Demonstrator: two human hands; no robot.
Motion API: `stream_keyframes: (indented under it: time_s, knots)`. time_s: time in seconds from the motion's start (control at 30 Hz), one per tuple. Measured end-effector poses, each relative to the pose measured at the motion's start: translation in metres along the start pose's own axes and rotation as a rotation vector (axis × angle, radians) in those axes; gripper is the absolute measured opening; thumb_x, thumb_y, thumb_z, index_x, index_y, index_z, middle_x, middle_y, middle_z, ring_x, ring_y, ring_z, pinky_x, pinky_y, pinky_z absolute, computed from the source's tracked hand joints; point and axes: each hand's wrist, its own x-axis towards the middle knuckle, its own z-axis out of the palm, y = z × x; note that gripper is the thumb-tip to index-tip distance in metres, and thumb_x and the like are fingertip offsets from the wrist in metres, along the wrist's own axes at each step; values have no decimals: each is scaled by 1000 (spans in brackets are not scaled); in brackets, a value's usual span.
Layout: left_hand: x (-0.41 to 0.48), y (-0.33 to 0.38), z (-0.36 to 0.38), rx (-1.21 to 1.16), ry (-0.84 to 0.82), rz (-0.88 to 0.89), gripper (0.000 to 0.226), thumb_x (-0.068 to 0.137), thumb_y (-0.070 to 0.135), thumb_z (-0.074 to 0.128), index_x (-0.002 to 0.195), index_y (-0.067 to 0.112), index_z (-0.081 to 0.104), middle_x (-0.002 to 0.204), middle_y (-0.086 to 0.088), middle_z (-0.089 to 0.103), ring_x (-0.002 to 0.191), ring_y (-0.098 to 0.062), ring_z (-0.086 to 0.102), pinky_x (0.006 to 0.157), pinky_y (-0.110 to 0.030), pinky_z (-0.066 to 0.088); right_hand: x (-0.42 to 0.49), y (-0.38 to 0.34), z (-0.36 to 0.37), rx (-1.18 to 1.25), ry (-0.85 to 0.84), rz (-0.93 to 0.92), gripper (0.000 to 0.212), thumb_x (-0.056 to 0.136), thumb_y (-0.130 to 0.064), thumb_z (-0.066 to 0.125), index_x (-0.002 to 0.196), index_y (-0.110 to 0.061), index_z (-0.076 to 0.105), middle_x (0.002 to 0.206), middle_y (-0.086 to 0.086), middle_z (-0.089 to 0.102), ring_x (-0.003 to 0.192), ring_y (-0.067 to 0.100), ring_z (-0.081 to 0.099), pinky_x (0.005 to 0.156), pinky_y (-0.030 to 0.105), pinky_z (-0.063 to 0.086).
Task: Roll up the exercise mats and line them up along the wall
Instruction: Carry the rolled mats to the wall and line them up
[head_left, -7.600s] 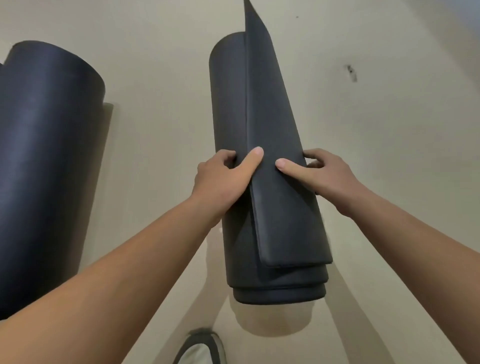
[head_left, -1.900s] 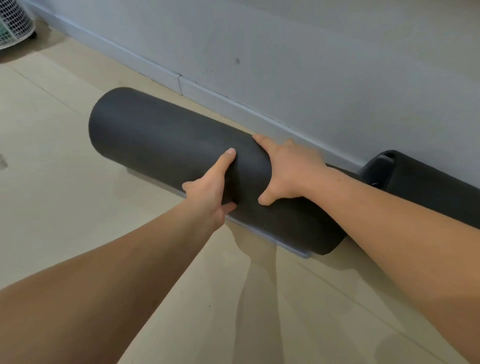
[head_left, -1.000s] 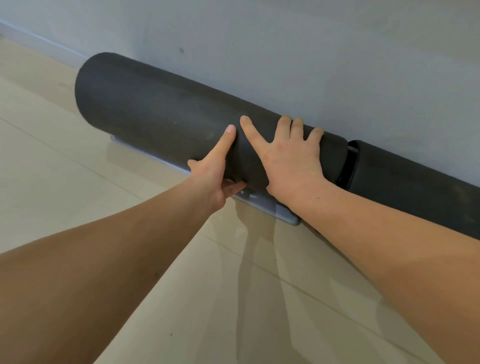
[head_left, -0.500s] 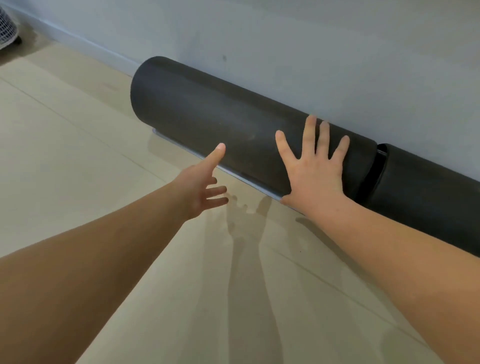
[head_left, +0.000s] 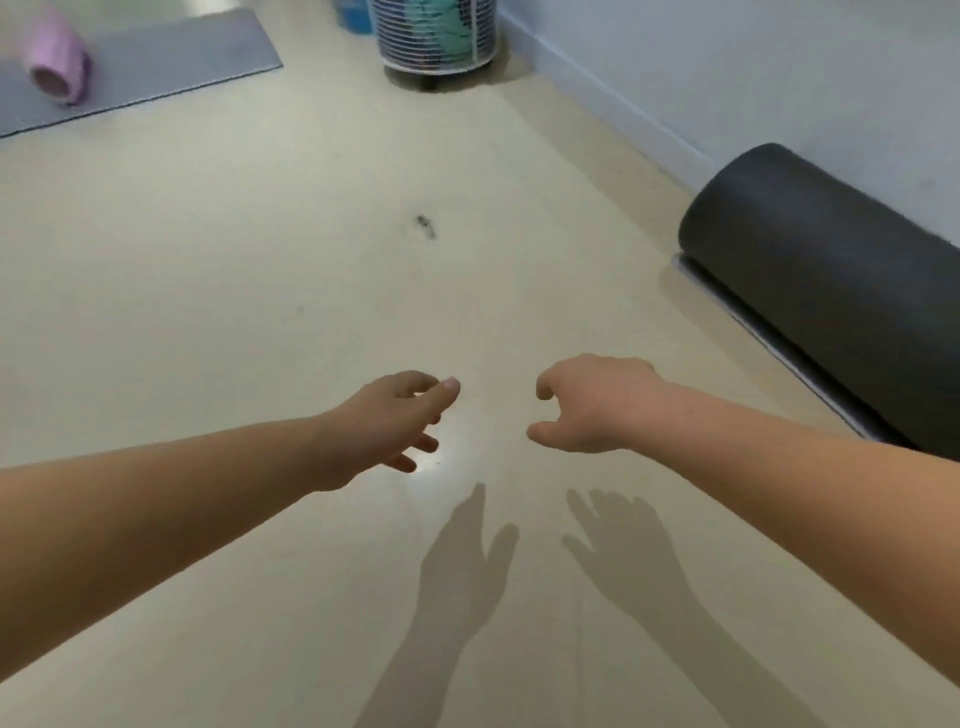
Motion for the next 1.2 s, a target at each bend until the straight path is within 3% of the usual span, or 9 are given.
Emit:
stream_keyframes:
  time_s: [0.2, 0.37, 0.53, 0.6, 0.7, 0.83, 1.0, 1.1, 1.2]
  knots:
    - [-57, -141, -134, -157, 180, -111, 56, 105, 59, 53, 149, 26, 53, 134, 6, 62, 104, -12, 75, 88, -38, 64, 31, -196, -37, -130, -23, -261, 59, 99, -61, 57, 152, -35, 51, 141, -10, 60, 127, 22, 61, 96, 37, 50]
    - [-89, -240, -204, -387, 308, -159, 62, 105, 57, 54, 156, 25, 46, 136, 4, 61, 104, -12, 74, 87, -36, 63, 60, -350, -37, -149, -34, -361, 54, 98, -62, 60, 145, -35, 58, 133, -11, 64, 121, 19, 63, 93, 35, 49]
    - [-125, -317, -267, -512, 444, -205, 67, 104, 54, 56, 161, 24, 38, 115, 14, 63, 109, -19, 73, 98, -46, 61, 91, -487, -33, 142, 22, -437, 43, 97, -53, 66, 130, -25, 71, 109, -11, 63, 106, 17, 66, 92, 35, 55]
    - [-142, -343, -299, -496, 531, -223, 67, 104, 54, 56, 161, 23, 38, 109, 12, 63, 112, -24, 71, 100, -48, 60, 96, -540, -20, 348, 1, -457, 33, 97, -46, 69, 115, -19, 76, 99, -10, 68, 97, 18, 69, 82, 32, 54]
    - [-165, -376, -354, -369, 686, -221, 65, 105, 53, 56, 160, 21, 40, 130, 6, 61, 118, -22, 64, 105, -43, 56, 98, -609, 4, 470, -66, -490, 25, 95, -43, 71, 101, -19, 78, 94, -2, 75, 94, 22, 75, 78, 33, 58]
    - [-207, -422, -432, -89, 920, -205, 42, 106, 40, 60, 145, 23, 56, 139, 1, 60, 125, -21, 58, 104, -35, 48, 91, -681, 25, 512, -168, -535, 23, 96, -42, 71, 100, -20, 77, 94, 7, 79, 89, 24, 78, 73, 35, 58]
    - [-248, -502, -489, 182, 933, -523, 67, 100, 51, 61, 153, 14, 46, 149, -12, 53, 132, -36, 54, 104, -50, 51, 81, -726, 41, 499, -255, -608, 24, 101, -40, 69, 107, -18, 76, 101, 3, 77, 88, 17, 77, 82, 36, 61]
    - [-251, -528, -483, -32, 825, -647, 92, 89, 77, 60, 149, 11, 42, 144, -11, 55, 127, -36, 57, 102, -50, 52, 81, -732, 52, 512, -298, -599, 23, 102, -38, 68, 111, -19, 76, 103, 2, 76, 88, 15, 77, 81, 36, 63]
    - [-250, -538, -480, -151, 765, -710, 141, 56, 104, 58, 160, 12, 30, 156, -10, 49, 139, -38, 51, 112, -54, 47, 84, -731, 58, 548, -331, -553, 31, 103, -38, 67, 126, -18, 71, 110, 1, 73, 95, 18, 76, 85, 39, 64]
